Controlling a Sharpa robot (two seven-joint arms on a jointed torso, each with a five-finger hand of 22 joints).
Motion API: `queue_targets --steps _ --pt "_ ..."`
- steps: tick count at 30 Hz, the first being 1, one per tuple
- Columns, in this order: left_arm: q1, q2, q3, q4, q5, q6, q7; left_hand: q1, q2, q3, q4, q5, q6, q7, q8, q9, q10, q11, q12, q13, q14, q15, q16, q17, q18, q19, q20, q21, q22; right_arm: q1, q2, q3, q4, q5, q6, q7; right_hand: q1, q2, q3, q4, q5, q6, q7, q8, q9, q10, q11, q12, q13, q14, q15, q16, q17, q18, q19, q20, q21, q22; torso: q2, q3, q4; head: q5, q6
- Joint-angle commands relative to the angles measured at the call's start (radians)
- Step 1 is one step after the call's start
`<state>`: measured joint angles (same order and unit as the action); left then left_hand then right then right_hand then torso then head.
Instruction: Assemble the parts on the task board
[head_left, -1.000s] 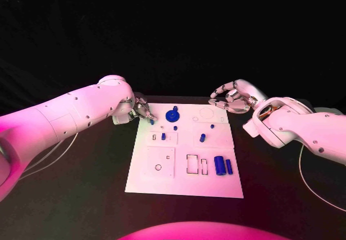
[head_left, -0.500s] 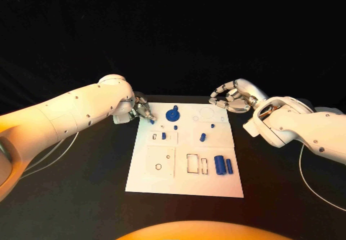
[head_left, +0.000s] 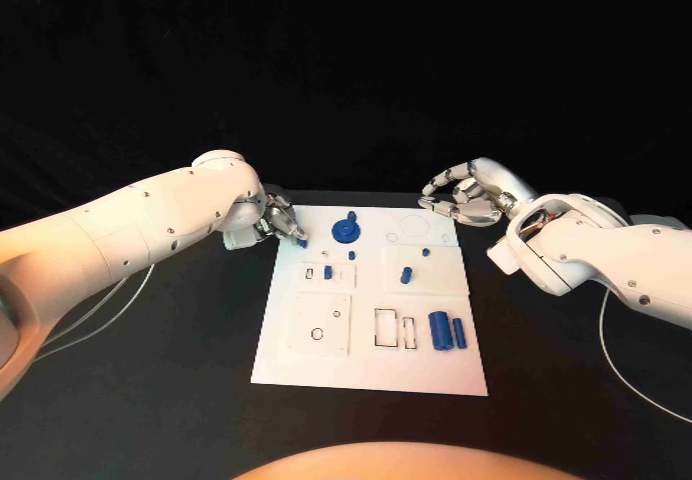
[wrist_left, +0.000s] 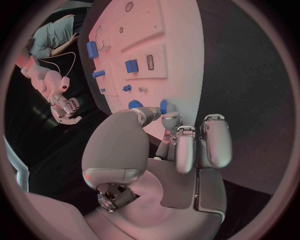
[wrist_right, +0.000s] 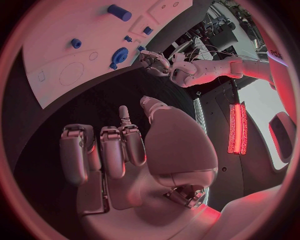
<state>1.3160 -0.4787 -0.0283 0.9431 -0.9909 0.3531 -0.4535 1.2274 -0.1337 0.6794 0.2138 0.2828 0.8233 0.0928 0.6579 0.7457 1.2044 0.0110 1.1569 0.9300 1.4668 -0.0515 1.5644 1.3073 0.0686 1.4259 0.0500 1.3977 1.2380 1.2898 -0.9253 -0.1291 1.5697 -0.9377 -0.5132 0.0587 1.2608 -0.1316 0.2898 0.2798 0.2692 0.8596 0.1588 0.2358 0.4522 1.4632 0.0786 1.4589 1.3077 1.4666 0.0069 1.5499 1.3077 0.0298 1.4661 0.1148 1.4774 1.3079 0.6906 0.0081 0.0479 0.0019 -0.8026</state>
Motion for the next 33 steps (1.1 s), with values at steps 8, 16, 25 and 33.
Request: queue_targets --steps 8,16,25,33 --pt "0.001 -0.085 0.000 0.120 0.137 -0.089 0.031 -0.062 -0.015 0.212 -0.190 0.038 0.017 -0.013 0.028 0.007 0.030 -0.009 0.020 0.023 0.098 -0.008 -0.004 0.245 0.001 0.002 -0.002 0.004 0.005 -0.001 -0.003 0.000 -0.001 -0.003 0.005 0.004 -0.006 0.001 0.005 0.003 0.003 0.004 0.000 0.006 0.000 0.001 -0.004 -0.002 0.139 0.086 -0.005 -0.003 0.182 -0.002 0.046 -0.008 -0.007 0.182 -0.002 -0.0001 0.0021 0.008 0.001" --pt "0.001 -0.183 -0.001 0.282 0.053 -0.144 0.091 -0.072 -0.022 0.225 -0.204 0.046 0.026 -0.017 0.031 0.006 0.040 -0.012 0.028 0.035 0.097 -0.010 -0.006 0.242 0.000 0.005 -0.004 0.007 0.011 -0.001 -0.005 0.000 -0.002 -0.003 0.006 0.003 -0.007 0.001 0.006 0.003 0.003 0.004 0.000 0.007 0.000 0.001 -0.004 -0.002 0.139 0.086 -0.005 -0.004 0.182 -0.002 0.045 -0.009 -0.007 0.181 0.001 -0.0009 0.0033 0.015 0.002" --pt "-0.024 -0.255 -0.002 0.409 -0.072 -0.199 0.159 -0.082 -0.030 0.237 -0.214 0.056 0.038 -0.020 0.032 0.002 0.053 -0.016 0.037 0.047 0.098 -0.014 -0.005 0.243 -0.002 0.010 -0.007 0.012 0.020 -0.003 -0.008 0.000 -0.001 -0.002 0.006 0.004 -0.007 0.000 0.006 0.003 0.004 0.004 -0.001 0.007 0.000 0.002 -0.004 -0.002 0.140 0.086 -0.005 -0.004 0.182 -0.002 0.046 -0.009 -0.007 0.182 -0.001 -0.0014 0.0028 0.021 0.000" --pt "-0.049 -0.262 -0.003 0.435 -0.138 -0.209 0.173 -0.085 -0.034 0.240 -0.218 0.060 0.042 -0.022 0.032 0.001 0.061 -0.017 0.043 0.056 0.098 -0.015 -0.005 0.243 -0.002 0.011 -0.008 0.013 0.022 -0.006 -0.008 0.000 0.000 -0.002 0.007 0.004 -0.007 0.000 0.006 0.003 0.004 0.004 -0.001 0.007 0.000 0.002 -0.004 -0.002 0.140 0.086 -0.005 -0.004 0.182 -0.002 0.046 -0.009 -0.007 0.182 0.001 -0.0009 0.0011 0.025 -0.001"
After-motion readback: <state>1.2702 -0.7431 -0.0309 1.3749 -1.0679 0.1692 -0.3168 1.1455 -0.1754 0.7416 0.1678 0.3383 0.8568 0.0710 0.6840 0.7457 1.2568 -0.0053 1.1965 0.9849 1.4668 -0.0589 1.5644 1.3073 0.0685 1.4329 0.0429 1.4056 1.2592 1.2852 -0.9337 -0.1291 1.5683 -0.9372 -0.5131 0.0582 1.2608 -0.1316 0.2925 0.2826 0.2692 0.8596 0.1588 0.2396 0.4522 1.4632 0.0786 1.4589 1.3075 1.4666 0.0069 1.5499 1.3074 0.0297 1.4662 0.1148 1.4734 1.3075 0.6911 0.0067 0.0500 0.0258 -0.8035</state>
